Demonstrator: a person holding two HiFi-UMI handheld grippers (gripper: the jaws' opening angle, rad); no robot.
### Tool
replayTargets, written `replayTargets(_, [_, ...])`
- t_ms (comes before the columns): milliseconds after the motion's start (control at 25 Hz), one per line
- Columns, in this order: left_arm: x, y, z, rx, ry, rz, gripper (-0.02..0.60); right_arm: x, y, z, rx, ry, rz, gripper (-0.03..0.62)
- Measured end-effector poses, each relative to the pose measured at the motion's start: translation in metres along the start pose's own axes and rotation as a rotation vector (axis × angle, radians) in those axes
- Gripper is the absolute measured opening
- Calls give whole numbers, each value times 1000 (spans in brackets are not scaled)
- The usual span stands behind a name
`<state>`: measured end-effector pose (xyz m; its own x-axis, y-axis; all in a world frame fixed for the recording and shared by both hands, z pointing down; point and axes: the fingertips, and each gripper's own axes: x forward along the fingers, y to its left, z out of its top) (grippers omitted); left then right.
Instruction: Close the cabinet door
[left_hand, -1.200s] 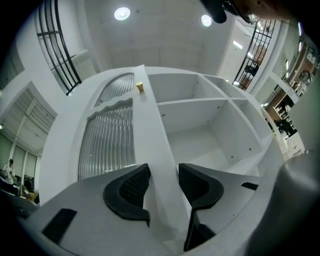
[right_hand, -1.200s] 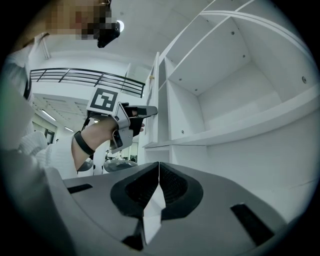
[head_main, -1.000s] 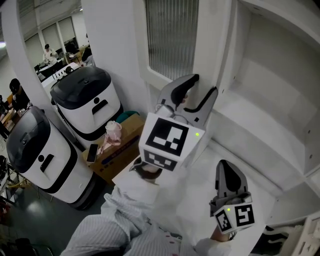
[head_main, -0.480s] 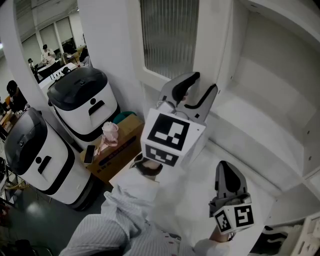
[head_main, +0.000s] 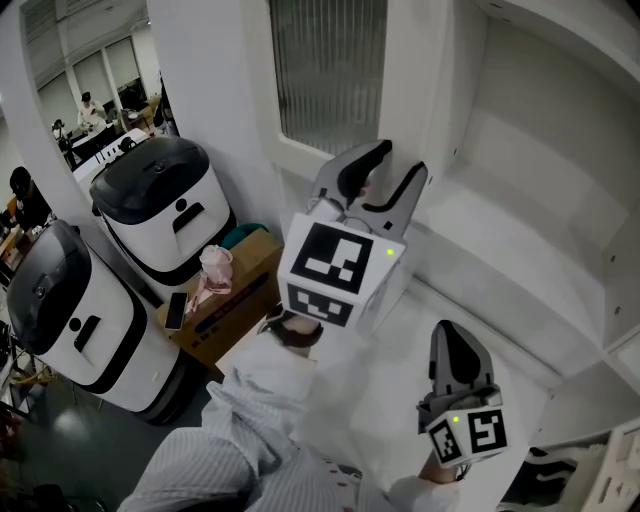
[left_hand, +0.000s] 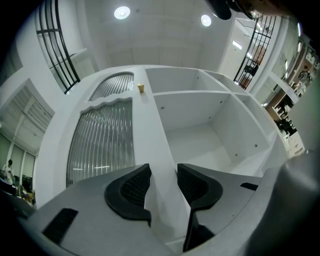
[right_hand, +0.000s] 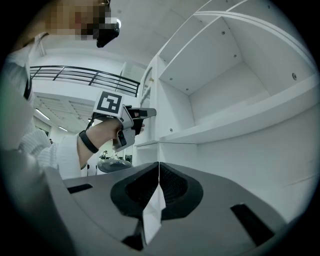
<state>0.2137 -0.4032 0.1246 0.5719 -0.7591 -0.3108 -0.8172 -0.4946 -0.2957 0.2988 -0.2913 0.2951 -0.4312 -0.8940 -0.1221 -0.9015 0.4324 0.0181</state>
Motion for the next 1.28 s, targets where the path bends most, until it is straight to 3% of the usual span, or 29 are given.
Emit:
replayTargets(240, [-3,-2,2,28,0,27,177,-8,0,8,-7,-13,-3,14])
replayTargets(680, [-57,-40,7,-32,17,-39,164,-30,21,21,-18,-22,30,14])
replayTargets(880, [-88,-65,-23,-43,84,-63,114,-38,37,16,-9,-12,49,14])
replayTargets(1080, [-117,-99,-63,-127,170,-102,26,-51,38,7,-6,1,37,14])
replayTargets(1280, [-139,-132,-93,-185,242,-168,11,-60,38,-5,-10,32,30,14])
